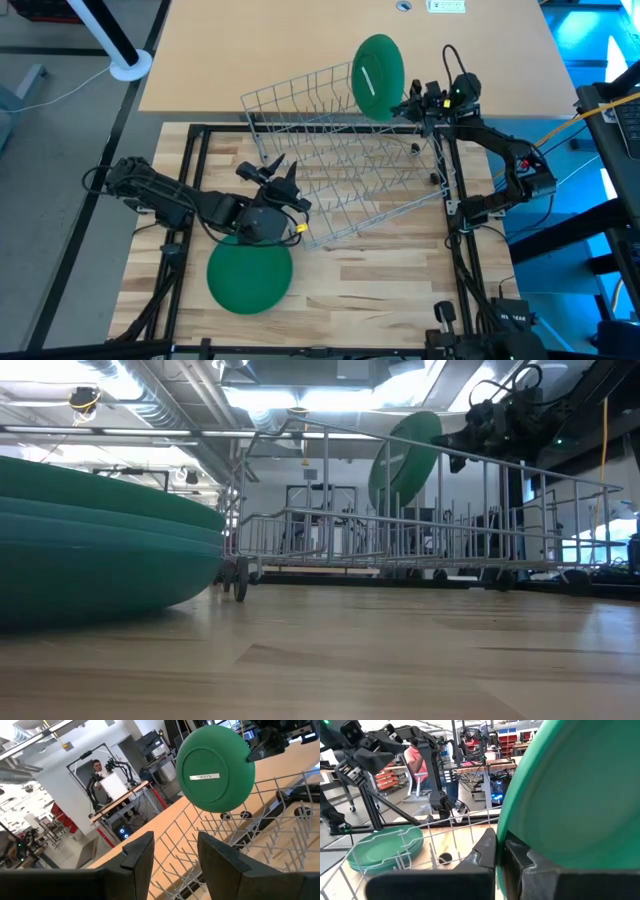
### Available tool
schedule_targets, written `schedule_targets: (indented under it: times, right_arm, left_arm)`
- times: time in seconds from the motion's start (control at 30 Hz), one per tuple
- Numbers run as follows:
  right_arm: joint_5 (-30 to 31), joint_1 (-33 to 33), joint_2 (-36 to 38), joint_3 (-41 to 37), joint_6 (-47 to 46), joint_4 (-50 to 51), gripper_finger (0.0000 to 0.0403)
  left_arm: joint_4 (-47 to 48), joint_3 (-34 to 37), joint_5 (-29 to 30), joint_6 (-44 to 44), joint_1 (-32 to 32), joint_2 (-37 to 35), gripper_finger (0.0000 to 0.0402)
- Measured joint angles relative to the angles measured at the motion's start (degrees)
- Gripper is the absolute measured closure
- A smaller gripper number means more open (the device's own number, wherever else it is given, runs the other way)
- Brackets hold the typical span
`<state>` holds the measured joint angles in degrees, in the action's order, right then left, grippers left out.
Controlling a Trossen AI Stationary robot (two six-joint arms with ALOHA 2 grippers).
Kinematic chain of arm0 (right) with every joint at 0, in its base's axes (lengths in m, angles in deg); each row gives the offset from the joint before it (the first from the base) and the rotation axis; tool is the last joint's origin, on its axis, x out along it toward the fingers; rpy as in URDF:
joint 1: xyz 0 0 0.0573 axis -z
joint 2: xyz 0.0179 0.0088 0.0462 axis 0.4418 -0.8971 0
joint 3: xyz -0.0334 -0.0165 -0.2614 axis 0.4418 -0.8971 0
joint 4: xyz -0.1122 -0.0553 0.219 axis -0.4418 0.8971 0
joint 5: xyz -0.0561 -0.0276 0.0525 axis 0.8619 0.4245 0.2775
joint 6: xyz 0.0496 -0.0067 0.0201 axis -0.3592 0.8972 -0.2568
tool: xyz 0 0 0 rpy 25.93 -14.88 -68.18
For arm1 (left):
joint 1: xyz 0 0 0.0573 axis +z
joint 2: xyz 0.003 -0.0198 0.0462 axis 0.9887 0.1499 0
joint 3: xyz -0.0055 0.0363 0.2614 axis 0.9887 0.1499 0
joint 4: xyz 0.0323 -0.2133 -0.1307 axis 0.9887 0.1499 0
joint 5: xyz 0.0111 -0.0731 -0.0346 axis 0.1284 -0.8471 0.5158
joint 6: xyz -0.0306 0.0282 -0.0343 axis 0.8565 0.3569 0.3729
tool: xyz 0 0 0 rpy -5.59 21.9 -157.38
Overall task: Sort dishes
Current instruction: Put the dark green plate in the dish rack
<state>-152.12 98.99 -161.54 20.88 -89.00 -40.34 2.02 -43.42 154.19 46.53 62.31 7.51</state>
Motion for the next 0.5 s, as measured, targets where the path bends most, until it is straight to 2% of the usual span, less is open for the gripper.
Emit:
schedule_targets:
  times: [0.17, 0.5]
  right_arm:
    - [0.02, 0.00, -1.16, 0.00, 0.54, 0.03, 0.0394]
    - [0.57, 0.00, -4.63, 0.00, 2.69, 0.05, 0.0394]
  left_arm:
    - [2.00, 0.02, 0.00, 3.43, 0.00, 0.00, 0.0259]
    - [2.04, 0.02, -1.55, 4.20, 0.00, 0.00, 0.0259]
